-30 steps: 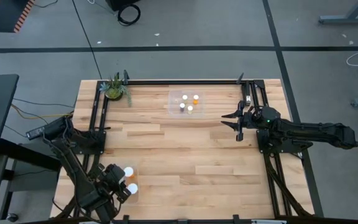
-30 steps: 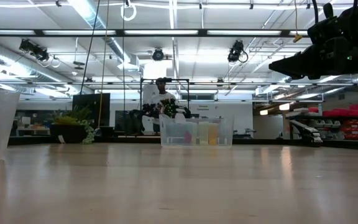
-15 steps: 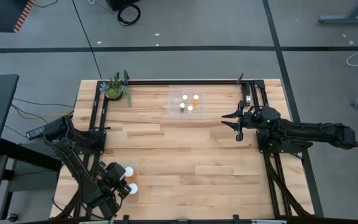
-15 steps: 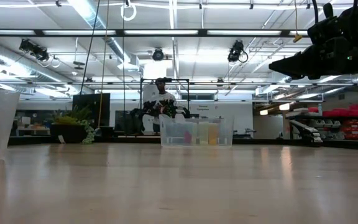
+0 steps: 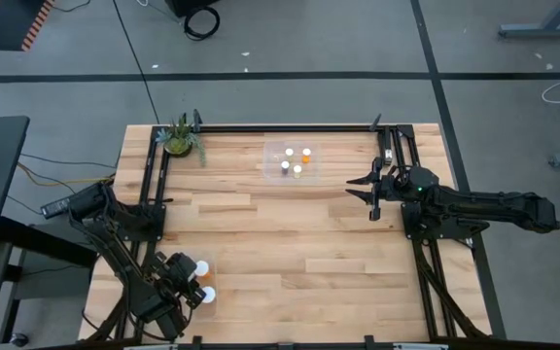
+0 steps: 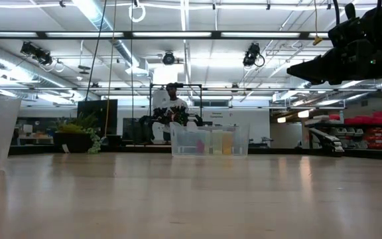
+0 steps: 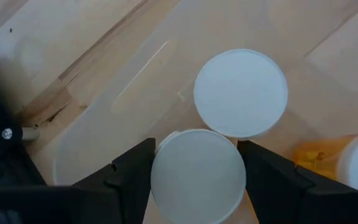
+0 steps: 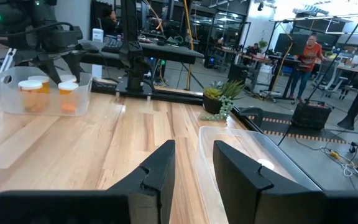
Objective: Pick and place medicine bottles into bin by pill shape (circle, oval)
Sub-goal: Put the orange capsule bottle into the bottom transparent bin, then return to Home Position
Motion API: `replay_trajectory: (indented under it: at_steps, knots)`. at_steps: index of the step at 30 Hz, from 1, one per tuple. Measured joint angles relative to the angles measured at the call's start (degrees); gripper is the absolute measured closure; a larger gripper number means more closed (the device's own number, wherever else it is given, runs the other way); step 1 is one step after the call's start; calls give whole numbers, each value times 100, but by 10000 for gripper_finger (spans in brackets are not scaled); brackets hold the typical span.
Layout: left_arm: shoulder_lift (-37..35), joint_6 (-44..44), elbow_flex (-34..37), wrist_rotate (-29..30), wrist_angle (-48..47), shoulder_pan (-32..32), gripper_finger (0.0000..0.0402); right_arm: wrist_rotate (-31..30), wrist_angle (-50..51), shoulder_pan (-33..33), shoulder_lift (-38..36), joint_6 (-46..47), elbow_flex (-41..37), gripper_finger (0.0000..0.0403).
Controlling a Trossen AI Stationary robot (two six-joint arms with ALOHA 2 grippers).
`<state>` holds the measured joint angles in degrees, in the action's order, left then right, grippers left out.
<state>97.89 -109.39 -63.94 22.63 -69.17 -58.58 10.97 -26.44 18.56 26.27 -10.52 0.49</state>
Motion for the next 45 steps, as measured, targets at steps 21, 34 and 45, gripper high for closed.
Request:
replay_trajectory:
  at_steps: [21, 34, 45]
  knots:
    - [0, -32, -904, -190, -1488, 2, 127, 1, 0, 1, -1, 0, 0, 287]
    - [-44, 1491, -1809, 372, -2067, 837, 134, -1, 2, 1, 1, 0, 0, 287]
    - [-46, 4482, -2090, 531, -1174, 2210, 180, 1, 1, 0, -1, 0, 0, 287]
